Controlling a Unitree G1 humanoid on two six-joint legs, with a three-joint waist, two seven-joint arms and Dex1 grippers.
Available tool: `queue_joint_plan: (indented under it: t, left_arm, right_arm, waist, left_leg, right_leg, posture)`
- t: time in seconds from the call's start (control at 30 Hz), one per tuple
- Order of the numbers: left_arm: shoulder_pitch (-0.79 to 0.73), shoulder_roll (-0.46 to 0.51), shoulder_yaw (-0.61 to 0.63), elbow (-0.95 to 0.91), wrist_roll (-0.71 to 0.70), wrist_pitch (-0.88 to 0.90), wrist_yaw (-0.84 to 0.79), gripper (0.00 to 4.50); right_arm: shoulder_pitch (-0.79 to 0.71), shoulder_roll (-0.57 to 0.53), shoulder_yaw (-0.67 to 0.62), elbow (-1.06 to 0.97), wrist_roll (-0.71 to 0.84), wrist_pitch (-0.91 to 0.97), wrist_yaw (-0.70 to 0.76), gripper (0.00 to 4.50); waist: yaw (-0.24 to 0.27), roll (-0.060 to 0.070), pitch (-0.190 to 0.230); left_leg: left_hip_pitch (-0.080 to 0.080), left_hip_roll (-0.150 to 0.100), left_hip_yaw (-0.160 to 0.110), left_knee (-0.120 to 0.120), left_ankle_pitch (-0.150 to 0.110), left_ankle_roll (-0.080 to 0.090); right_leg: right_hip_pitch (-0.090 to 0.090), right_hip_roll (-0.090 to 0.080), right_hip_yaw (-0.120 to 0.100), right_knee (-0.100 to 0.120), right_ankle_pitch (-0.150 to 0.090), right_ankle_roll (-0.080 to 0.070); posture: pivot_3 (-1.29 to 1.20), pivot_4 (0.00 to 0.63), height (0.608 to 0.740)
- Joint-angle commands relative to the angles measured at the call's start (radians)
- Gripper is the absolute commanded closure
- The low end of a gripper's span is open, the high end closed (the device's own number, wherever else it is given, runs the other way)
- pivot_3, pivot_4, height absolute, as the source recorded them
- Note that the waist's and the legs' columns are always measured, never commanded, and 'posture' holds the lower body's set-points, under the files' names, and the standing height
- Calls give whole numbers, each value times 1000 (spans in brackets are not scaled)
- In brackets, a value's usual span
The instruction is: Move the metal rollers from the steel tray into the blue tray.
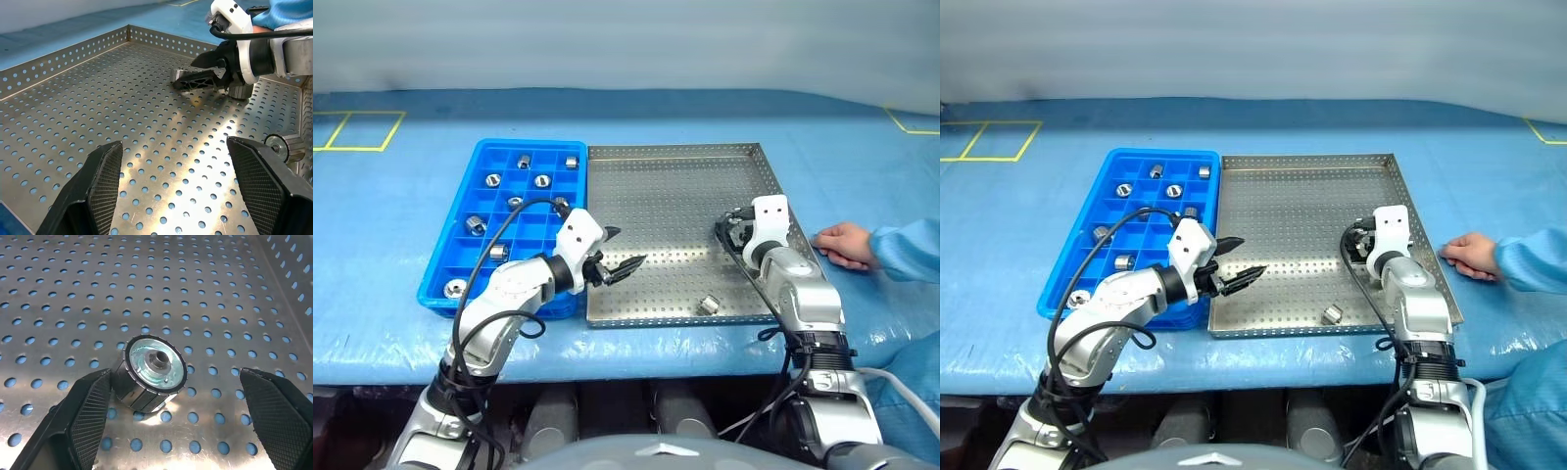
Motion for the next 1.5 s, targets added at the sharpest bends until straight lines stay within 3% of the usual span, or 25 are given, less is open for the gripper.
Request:
queue_joint_plan:
  t: [0.03, 0.23, 0.47, 0.7, 0.83, 1.07, 1.37, 1.5]
  left_arm:
    - [4, -3, -8, 5, 8, -21, 7, 801]
    - [7, -3, -14, 25, 17, -24, 14, 801]
    - [4, 2, 15, 33, 15, -15, 33, 801]
    - [1, 113, 186, -19, -4, 8, 46, 801]
    - [27, 202, 275, -62, -2, 40, 56, 801]
    - [117, 321, 362, -193, -3, 133, 67, 801]
    - [284, 298, 436, -320, -40, 236, 111, 801]
    - [319, 279, 462, -353, -28, 253, 160, 801]
  right_arm:
    - [-21, 1, -37, 30, 25, -72, 8, 770]
    - [-22, 7, -32, 44, 49, -102, 35, 2611]
    - [9, 19, 13, -121, 43, -75, 35, 2622]
    - [62, 48, 228, -574, 137, 152, 124, 2622]
    - [27, 100, 323, -643, 175, 227, 137, 2622]
    - [-104, 216, 392, -468, 152, 232, 118, 2622]
    - [-289, 343, 478, -107, 126, 106, 243, 2622]
    - [-333, 391, 501, 21, 99, 46, 276, 2622]
  waist:
    - [-1, 0, 0]
    - [-2, 0, 0]
    - [-2, 1, 0]
    - [-8, 3, 1]
    - [-5, 3, 1]
    - [4, 2, 1]
    - [14, 2, 2]
    - [44, 2, 2]
  left_leg:
    - [0, 0, 0, 0, 0, 0]
    - [0, 0, 0, 0, 0, 0]
    - [0, 0, 0, 0, 0, 0]
    - [0, 2, -1, -2, 0, 0]
    - [0, 3, -1, -1, 0, 0]
    - [0, 1, 0, -1, 0, 0]
    - [0, 3, -1, -7, 0, 0]
    - [3, 3, -2, -12, 0, -1]
  right_leg:
    - [0, 0, 0, 0, 0, 0]
    - [0, 0, 0, 0, 0, 0]
    - [0, 0, 0, 0, 0, 0]
    - [-3, 2, 0, 2, 0, 0]
    - [-3, 2, -1, 4, -3, -5]
    - [-3, 0, -1, 2, -4, -6]
    - [-5, 1, -4, 3, -2, -6]
    - [-5, 1, -5, 3, -3, -9]
  posture:
    - [-15, 150, 740]
    - [-18, 150, 740]
    - [-14, 150, 740]
    - [-17, 150, 740]
    - [-10, 150, 740]
    - [60, 150, 740]
    - [162, 150, 740]
    - [205, 150, 740]
